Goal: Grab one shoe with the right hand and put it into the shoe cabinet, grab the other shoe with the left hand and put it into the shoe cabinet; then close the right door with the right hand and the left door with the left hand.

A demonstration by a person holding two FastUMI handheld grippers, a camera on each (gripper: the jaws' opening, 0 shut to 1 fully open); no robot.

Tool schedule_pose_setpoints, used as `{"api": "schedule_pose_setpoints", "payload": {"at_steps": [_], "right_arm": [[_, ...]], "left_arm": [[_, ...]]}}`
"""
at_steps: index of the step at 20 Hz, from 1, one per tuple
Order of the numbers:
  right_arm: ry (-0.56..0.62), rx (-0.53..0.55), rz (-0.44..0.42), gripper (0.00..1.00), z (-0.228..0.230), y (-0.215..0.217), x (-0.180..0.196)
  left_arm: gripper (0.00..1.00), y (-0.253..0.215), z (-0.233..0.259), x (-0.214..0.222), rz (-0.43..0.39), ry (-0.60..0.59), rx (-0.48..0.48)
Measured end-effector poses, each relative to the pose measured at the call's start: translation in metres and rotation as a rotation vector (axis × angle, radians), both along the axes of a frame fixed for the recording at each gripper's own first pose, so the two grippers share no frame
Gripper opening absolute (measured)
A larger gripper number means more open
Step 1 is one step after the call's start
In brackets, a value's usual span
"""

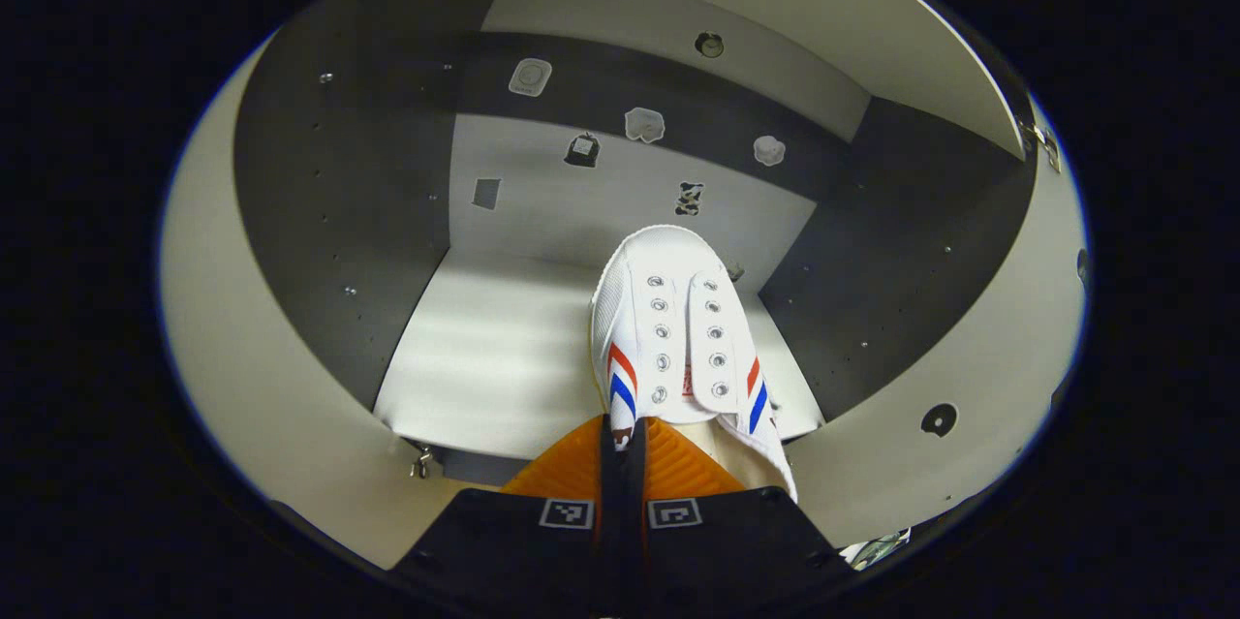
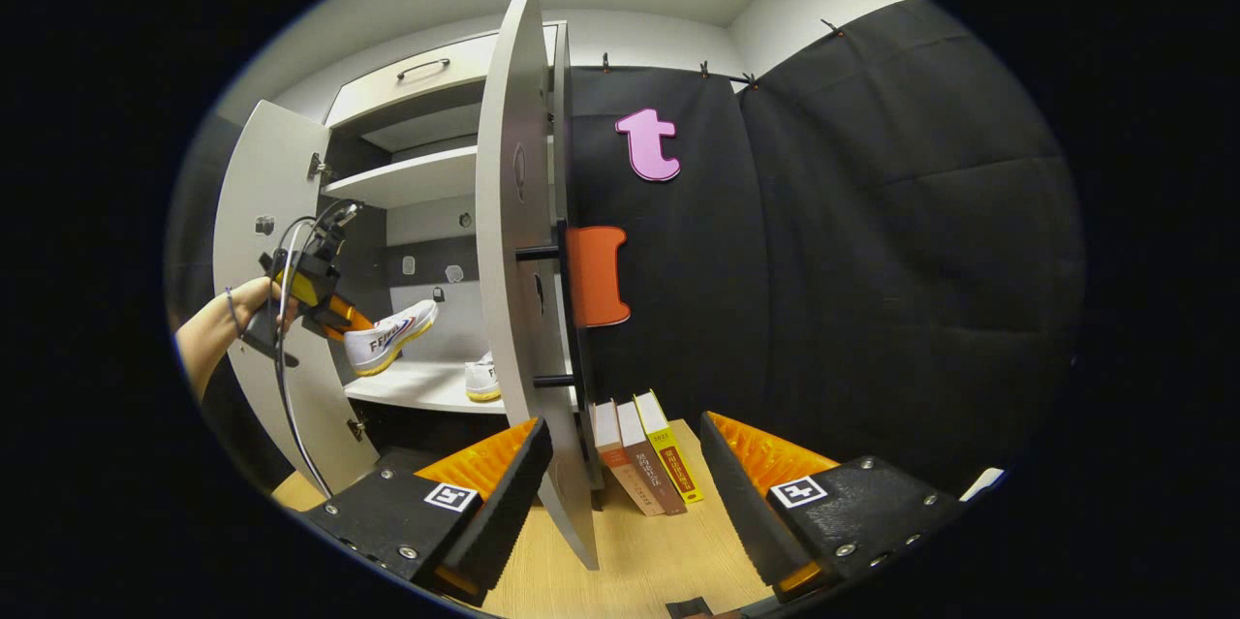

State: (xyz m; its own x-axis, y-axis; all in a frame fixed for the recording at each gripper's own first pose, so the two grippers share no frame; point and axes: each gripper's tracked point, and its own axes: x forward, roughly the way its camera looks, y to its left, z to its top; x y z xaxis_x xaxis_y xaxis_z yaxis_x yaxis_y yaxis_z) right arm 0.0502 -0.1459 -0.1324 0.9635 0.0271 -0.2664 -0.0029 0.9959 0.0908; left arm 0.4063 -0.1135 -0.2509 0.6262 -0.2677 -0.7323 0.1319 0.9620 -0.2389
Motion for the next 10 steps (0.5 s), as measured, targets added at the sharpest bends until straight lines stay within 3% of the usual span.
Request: {"api": "schedule_pose_setpoints", "payload": {"at_steps": [10], "right_arm": [[0.057, -0.023, -0.086, 0.94, -0.01, -0.025, -0.01]], "left_arm": [[0.06, -0.007, -0.09, 0.054, -0.002, 0.13, 0.085]]}}
